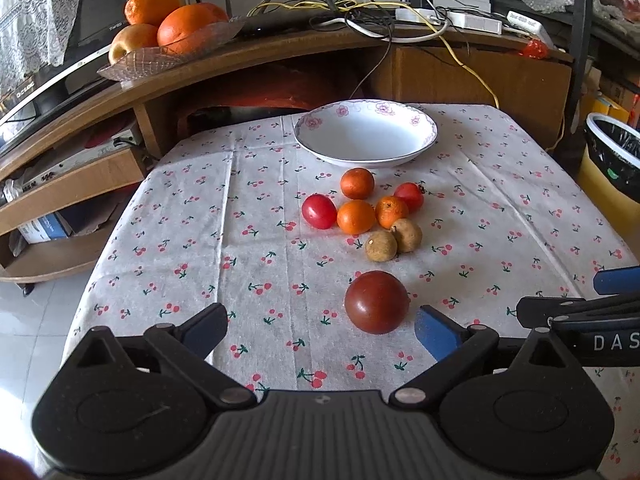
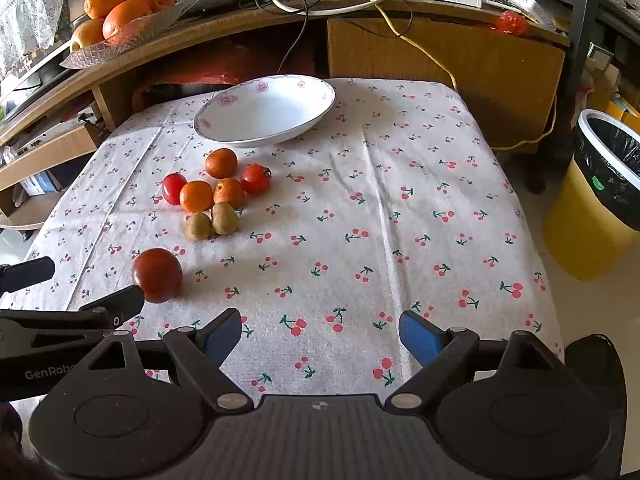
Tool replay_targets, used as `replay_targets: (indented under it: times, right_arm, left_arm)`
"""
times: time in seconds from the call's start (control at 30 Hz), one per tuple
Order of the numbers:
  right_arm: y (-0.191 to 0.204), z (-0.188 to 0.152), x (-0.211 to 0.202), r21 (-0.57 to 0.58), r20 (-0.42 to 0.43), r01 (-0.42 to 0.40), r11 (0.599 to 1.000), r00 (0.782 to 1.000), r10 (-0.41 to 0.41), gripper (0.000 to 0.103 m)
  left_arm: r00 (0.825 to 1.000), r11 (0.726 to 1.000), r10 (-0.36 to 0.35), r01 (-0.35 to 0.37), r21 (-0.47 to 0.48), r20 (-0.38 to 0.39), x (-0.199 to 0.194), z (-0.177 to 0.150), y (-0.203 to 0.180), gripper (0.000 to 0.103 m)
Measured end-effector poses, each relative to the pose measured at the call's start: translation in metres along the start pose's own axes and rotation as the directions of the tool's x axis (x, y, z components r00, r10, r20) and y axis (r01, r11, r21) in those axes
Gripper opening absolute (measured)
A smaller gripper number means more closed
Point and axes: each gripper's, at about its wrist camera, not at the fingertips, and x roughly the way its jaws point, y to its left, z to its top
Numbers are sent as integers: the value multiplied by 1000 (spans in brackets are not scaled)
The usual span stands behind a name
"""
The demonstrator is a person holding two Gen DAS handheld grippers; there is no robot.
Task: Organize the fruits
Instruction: 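Move both tools toward the fruits on the table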
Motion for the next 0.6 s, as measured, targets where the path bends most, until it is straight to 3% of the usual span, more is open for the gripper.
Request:
replay_targets:
  times: [0.6]
  right_arm:
    - [-2, 5, 13, 2, -20, -4, 1000, 1000, 4, 83]
  left_arm:
    - [998, 999, -48, 49, 22, -38, 28, 7, -5, 99]
